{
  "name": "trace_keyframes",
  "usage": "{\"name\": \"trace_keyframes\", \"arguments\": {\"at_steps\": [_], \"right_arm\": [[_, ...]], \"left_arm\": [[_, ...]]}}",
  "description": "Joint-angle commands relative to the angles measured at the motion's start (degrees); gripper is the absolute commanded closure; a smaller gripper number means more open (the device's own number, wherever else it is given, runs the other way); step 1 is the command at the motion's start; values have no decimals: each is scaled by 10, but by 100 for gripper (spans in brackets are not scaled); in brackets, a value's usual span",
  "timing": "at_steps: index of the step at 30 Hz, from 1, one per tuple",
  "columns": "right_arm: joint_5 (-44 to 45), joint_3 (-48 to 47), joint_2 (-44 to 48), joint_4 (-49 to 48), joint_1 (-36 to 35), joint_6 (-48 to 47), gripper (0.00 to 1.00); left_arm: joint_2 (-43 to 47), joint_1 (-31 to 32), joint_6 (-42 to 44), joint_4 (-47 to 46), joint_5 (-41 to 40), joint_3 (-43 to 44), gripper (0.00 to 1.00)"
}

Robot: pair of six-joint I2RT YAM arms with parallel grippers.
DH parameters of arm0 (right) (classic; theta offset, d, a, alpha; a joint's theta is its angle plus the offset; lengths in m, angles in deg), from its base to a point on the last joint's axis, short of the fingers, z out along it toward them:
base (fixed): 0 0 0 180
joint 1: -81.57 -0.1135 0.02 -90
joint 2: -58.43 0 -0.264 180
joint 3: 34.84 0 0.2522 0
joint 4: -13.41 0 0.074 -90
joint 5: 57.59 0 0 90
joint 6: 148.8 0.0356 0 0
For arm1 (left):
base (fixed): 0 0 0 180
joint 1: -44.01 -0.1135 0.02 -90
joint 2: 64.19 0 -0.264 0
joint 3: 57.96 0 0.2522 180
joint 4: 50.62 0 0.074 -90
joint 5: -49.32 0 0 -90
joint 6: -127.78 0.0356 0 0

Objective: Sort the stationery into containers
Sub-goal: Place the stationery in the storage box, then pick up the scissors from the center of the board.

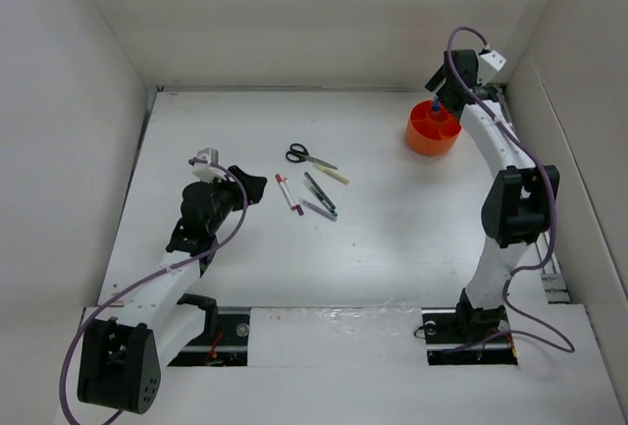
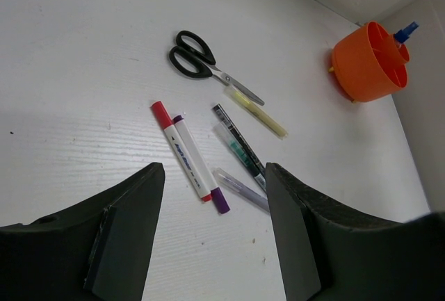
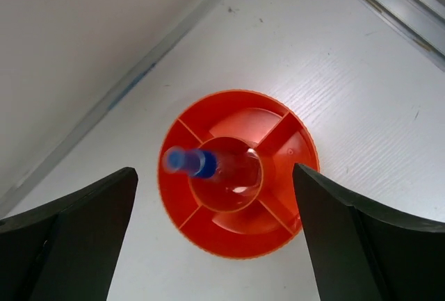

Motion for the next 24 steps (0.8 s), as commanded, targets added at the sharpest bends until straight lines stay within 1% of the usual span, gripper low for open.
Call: {"name": "trace_keyframes", "arguments": {"at_steps": [1, 2, 4, 5, 6, 7, 8, 9, 10, 11, 12, 13, 15, 16, 18, 19, 20, 22, 24], "right_arm": [[1, 3, 86, -34, -14, 8, 1], [-6, 19, 114, -45, -21, 1, 1], [-42, 37, 138, -69, -42, -19, 2], [-43, 56, 147, -88, -75, -26, 8], [-52, 69, 158, -100, -93, -43, 18], [-52, 79, 158, -110, -111, -43, 41], [-83, 89, 158, -126, -145, -52, 65], [-105, 106, 158, -136, -161, -59, 79], [-127, 112, 147, -145, -177, -80, 85], [-157, 112, 137, -145, -192, -90, 97], [-157, 101, 123, -139, -220, -95, 100], [-157, 91, 88, -129, -231, -100, 100], [-157, 63, 50, -100, -259, -115, 100], [-157, 31, 14, -92, -265, -120, 100], [-157, 1, -21, -80, -271, -128, 100], [-157, -29, -37, -64, -278, -128, 100], [-157, -44, -68, -58, -278, -128, 100], [-181, -71, -98, -47, -278, -128, 88], [-189, -125, -149, -24, -278, -128, 72]], "left_arm": [[2, 3, 8, -30, 8, 24, 44], [2, 3, 8, -30, 8, 24, 44], [2, 3, 8, -30, 8, 24, 44], [2, 3, 8, -30, 8, 24, 44], [2, 3, 8, -30, 8, 24, 44], [2, 3, 8, -30, 8, 24, 44], [2, 3, 8, -30, 3, 24, 44], [2, 3, 8, -30, 3, 24, 45], [2, 3, 8, -24, 3, 24, 45], [2, 3, 8, -19, 3, 24, 45], [10, 3, 8, -19, -2, 24, 46], [16, 3, 8, -24, -2, 24, 46], [16, 3, 8, -24, -9, 24, 46], [16, 3, 8, -17, -9, 24, 46], [21, 3, 8, -17, -9, 24, 47], [21, 3, 8, -17, -9, 24, 47], [21, 3, 8, -17, -9, 24, 47], [21, 3, 8, -12, -9, 24, 47], [27, 3, 8, -12, -9, 24, 47]]}}
